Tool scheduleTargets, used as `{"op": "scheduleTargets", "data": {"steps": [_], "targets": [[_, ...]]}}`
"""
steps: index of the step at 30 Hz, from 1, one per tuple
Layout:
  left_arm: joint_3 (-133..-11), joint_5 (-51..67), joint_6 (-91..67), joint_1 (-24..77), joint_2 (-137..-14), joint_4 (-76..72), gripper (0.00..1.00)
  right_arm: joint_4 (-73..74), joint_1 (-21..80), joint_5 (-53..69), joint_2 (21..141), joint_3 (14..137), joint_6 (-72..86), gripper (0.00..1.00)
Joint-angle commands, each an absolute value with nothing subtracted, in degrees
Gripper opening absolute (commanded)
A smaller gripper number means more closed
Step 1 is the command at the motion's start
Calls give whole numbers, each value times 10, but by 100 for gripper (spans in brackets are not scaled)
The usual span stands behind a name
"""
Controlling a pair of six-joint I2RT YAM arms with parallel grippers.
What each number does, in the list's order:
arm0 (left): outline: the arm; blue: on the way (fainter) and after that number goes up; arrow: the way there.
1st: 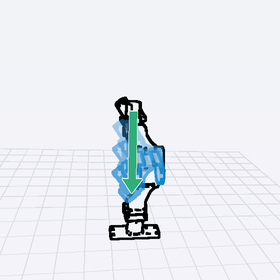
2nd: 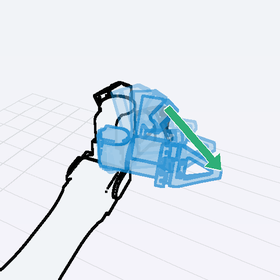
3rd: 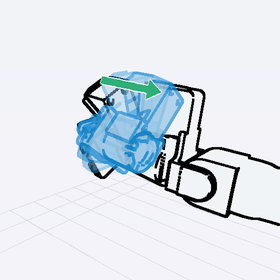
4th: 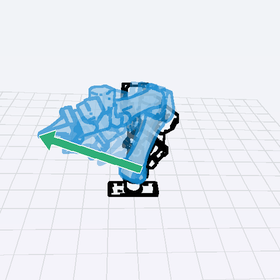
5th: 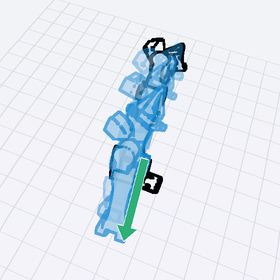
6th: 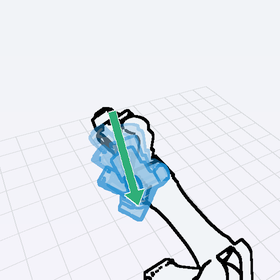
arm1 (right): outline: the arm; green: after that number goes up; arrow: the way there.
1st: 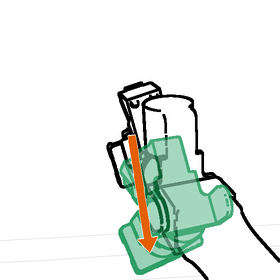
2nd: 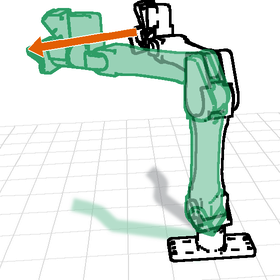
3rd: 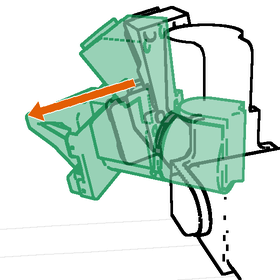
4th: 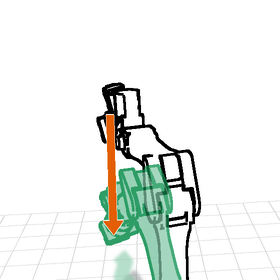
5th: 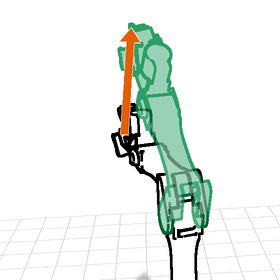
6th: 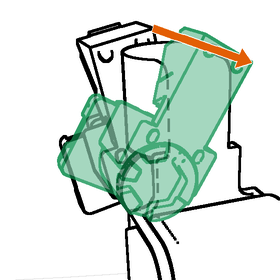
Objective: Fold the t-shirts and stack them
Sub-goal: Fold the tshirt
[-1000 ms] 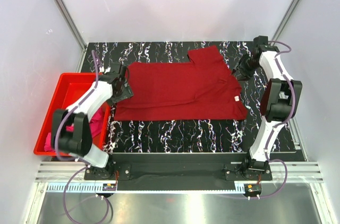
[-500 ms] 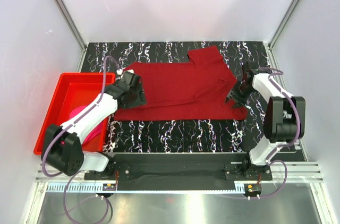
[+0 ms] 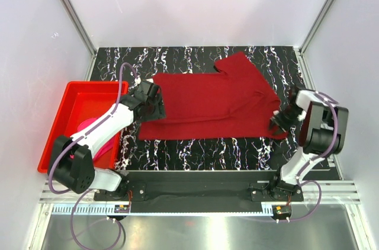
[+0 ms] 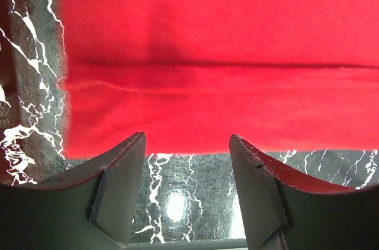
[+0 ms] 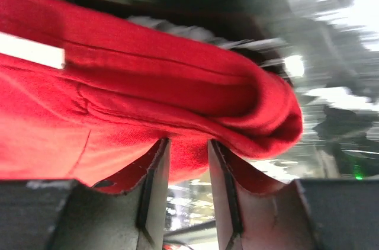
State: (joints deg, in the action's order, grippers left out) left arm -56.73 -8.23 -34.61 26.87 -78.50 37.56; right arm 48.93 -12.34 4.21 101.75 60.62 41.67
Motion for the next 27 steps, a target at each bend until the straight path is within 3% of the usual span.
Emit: {"op": "scheduleTargets", "data": {"steps": [1, 5, 11, 16, 18, 19, 20, 25, 27], "targets": [[-571, -55, -328, 271, -780, 357, 63, 512, -185, -97, 980, 561, 417, 40], [-566, -14, -323, 286, -796, 343, 56, 511, -193, -55, 939, 585, 339, 45], [-561, 14, -337, 317, -827, 334, 48, 488, -64, 63, 859, 639, 270, 54], [-555, 40, -354, 317, -864, 317, 40, 456, -15, 173, 896, 639, 268, 60], [-551, 29, -380, 316, -881, 332, 31, 440, -5, 208, 924, 640, 261, 55], [-549, 14, -394, 312, -886, 339, 21, 439, -4, 208, 932, 643, 263, 52], [-545, 10, -401, 309, -889, 350, 19, 437, 15, 210, 939, 646, 264, 49], [-510, 1, -431, 287, -881, 372, 18, 410, 39, 260, 972, 651, 270, 30], [-501, -15, -439, 283, -871, 382, 18, 403, 45, 260, 992, 657, 274, 30]]}}
